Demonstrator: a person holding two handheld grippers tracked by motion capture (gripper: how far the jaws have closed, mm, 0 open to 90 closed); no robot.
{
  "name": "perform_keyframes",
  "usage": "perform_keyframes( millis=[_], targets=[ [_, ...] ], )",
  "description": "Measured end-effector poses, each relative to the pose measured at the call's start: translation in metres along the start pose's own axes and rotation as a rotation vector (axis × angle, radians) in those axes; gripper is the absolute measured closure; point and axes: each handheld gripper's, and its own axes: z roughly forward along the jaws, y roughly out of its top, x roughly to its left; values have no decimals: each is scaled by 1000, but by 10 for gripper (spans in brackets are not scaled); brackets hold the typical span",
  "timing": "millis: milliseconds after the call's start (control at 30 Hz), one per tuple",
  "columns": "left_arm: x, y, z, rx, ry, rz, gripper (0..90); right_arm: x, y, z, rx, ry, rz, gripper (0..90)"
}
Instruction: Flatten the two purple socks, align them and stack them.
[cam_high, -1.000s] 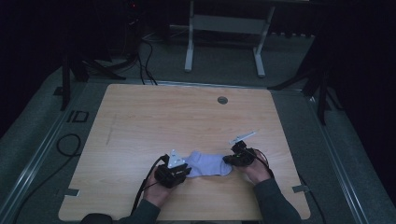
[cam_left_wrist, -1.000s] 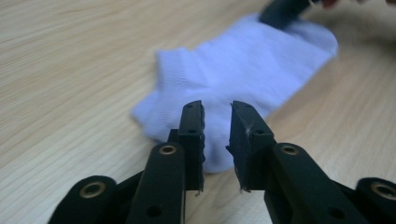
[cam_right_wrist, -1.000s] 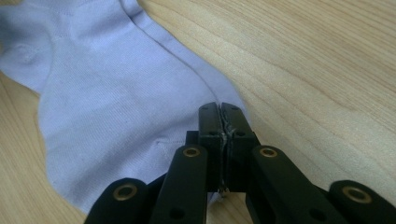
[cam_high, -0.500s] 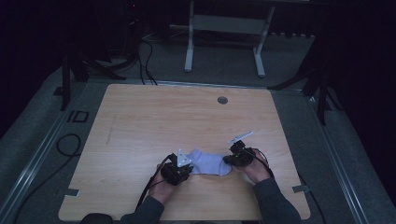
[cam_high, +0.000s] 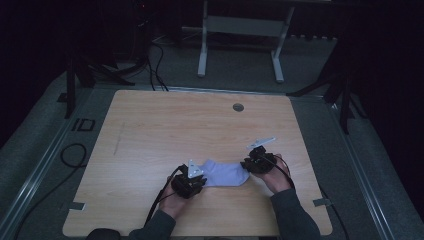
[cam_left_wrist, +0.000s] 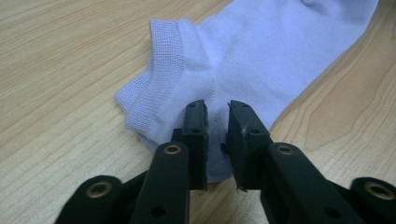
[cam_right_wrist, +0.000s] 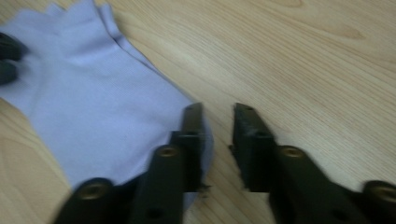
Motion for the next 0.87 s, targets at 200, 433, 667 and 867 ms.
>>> perform_keyframes(
  millis=[200, 433, 667, 867],
  targets=[
    [4, 3, -11, -66, -12, -21, 690, -5, -10, -15, -120, 35, 85, 577],
    [20, 4, -22, -95, 19, -63, 668, -8, -20, -20, -137, 50, 103, 555],
    [38, 1, -28, -90, 55, -111, 654, -11, -28, -16, -135, 44, 119, 553],
    [51, -2, -31, -91, 83, -147, 643, -15, -32, -16, -134, 43, 130, 546]
  ],
)
